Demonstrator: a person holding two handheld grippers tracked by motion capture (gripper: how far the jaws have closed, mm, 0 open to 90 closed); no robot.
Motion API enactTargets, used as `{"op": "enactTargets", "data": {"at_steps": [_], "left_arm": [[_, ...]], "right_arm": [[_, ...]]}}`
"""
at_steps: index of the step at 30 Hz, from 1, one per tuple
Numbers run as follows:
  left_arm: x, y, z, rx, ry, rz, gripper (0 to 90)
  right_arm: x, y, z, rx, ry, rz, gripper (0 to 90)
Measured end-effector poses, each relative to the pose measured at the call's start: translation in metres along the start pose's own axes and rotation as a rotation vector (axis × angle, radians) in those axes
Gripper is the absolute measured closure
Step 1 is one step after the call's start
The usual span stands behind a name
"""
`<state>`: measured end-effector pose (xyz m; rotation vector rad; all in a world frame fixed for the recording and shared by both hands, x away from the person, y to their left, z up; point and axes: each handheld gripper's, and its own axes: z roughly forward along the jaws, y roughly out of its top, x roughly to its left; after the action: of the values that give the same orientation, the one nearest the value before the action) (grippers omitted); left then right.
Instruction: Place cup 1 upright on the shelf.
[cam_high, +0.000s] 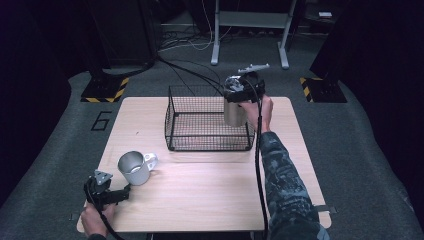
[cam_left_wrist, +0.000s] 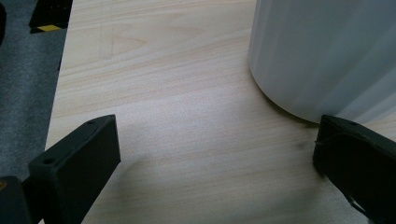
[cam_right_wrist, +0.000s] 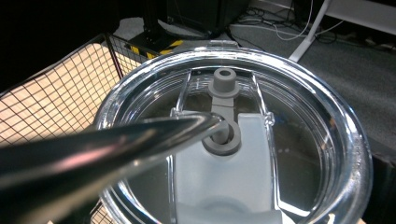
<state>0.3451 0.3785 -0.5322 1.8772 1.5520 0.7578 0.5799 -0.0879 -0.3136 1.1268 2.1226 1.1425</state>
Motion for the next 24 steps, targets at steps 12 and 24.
{"op": "enactTargets", "data": {"at_steps": [12, 24], "left_arm": [[0.0, 0.0, 0.0, 0.003, -0.001, 0.004, 0.5], [0.0, 0.0, 0.0, -0.001, 0.001, 0.0, 0.5]], "right_arm": [[0.0, -0.008, 0.028, 0.079, -0.008, 0.028, 3.2], [0.0, -0.023, 0.051, 0.141, -0.013, 0.053, 3.2]]}}
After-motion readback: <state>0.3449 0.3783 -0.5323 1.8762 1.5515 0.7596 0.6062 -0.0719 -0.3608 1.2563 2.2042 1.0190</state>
